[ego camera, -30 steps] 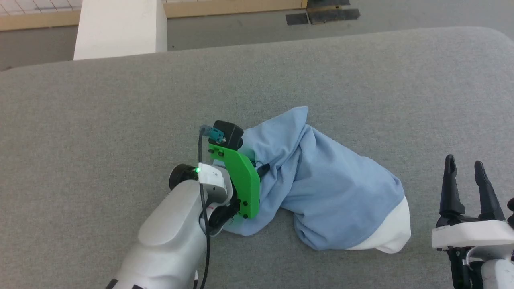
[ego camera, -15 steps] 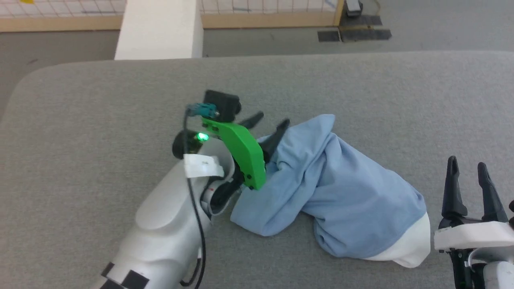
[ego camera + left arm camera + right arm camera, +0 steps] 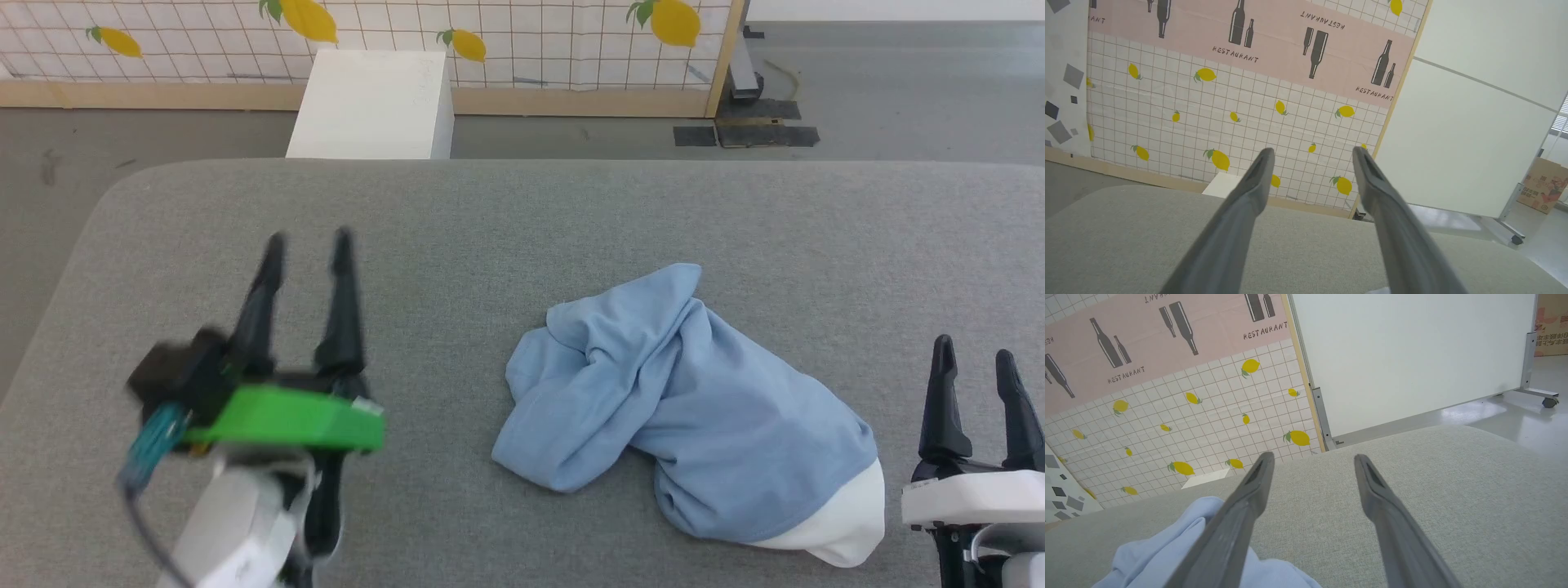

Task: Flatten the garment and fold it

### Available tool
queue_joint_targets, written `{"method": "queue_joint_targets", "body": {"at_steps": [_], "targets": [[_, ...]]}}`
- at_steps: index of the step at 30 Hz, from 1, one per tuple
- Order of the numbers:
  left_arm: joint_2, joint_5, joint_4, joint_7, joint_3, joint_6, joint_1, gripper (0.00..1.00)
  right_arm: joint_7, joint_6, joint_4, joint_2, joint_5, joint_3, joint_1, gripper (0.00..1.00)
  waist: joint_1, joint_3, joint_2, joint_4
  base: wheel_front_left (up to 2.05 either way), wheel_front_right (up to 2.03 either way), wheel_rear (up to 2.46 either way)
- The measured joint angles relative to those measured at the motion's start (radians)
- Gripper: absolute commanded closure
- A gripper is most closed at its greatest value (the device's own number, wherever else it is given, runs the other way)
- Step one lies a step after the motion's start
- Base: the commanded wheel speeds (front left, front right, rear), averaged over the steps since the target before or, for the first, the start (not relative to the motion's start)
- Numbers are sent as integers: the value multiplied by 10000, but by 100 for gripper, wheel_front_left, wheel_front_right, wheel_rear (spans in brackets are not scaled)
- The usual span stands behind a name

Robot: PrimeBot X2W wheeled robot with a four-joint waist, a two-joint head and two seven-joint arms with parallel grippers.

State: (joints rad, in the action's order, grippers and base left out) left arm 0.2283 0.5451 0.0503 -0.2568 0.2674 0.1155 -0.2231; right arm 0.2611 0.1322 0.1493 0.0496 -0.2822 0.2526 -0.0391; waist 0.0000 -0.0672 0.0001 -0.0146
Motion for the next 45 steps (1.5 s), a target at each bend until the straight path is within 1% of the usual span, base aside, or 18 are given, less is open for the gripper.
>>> {"method": "queue_joint_targets", "body": {"at_steps": [2,3,7,10,13,16,22,26,27,29,32,34,38,40,45], "targets": [[-337,-410,516,-6,-648,105,738,0,0,0,-31,-2,0,21,14,0,0,-28,0,11,0,0,0],[-433,-803,660,-12,-867,96,1130,0,0,0,-46,0,-2,21,17,0,0,-47,0,19,0,0,0],[-738,-2061,825,-12,-1329,-27,2299,0,-2,0,-61,-2,0,-15,32,0,0,-111,0,51,0,0,0],[-1018,-2614,654,-12,-1538,-148,2965,0,0,0,-61,-2,0,-56,45,0,0,-131,0,106,0,0,0],[-1321,-2778,447,-12,-1628,-424,3472,0,0,0,-50,-2,0,-59,129,0,0,-133,0,97,0,0,0],[-1561,-2755,309,-12,-1856,-654,3635,0,0,0,-29,0,0,-23,261,0,0,-123,0,32,0,0,0],[-1691,-2759,199,-12,-2150,-1064,3600,0,0,0,48,-2,180,-46,248,0,0,-78,0,-58,0,0,0],[-1712,-2798,192,-12,-2224,-1208,3518,0,-29,0,63,0,721,-92,-107,0,0,-126,0,-99,0,0,0],[-1718,-2798,192,-12,-2217,-1239,3487,0,-188,0,48,0,903,-155,-302,0,0,-155,0,-104,0,0,0],[-1728,-2801,199,-12,-2199,-1248,3443,0,-694,0,-52,-2,1009,-249,-689,0,0,-218,0,-111,0,0,0],[-1732,-2750,213,-12,-2096,-1250,3374,0,-1845,-2,-199,17,997,-278,-1297,0,0,-347,0,-136,0,0,0],[-1739,-2679,211,-12,-1969,-1248,3274,0,-2740,-2,-215,182,909,-326,-1686,0,0,-455,-1,-173,0,0,0],[-1753,-2615,192,-12,-1785,-1248,3060,0,-4533,-2,-198,1053,813,-1041,-2197,0,0,-674,0,-288,0,0,0],[-1753,-2606,161,-12,-1732,-1248,2983,0,-5250,-2,-165,1434,591,-1432,-2461,0,0,-781,0,-358,0,0,0],[-1756,-2468,-4,-12,-1530,-1248,2788,0,-7426,-2,359,2086,-117,-2464,-3164,0,0,-1024,0,-607,0,0,0]]}}
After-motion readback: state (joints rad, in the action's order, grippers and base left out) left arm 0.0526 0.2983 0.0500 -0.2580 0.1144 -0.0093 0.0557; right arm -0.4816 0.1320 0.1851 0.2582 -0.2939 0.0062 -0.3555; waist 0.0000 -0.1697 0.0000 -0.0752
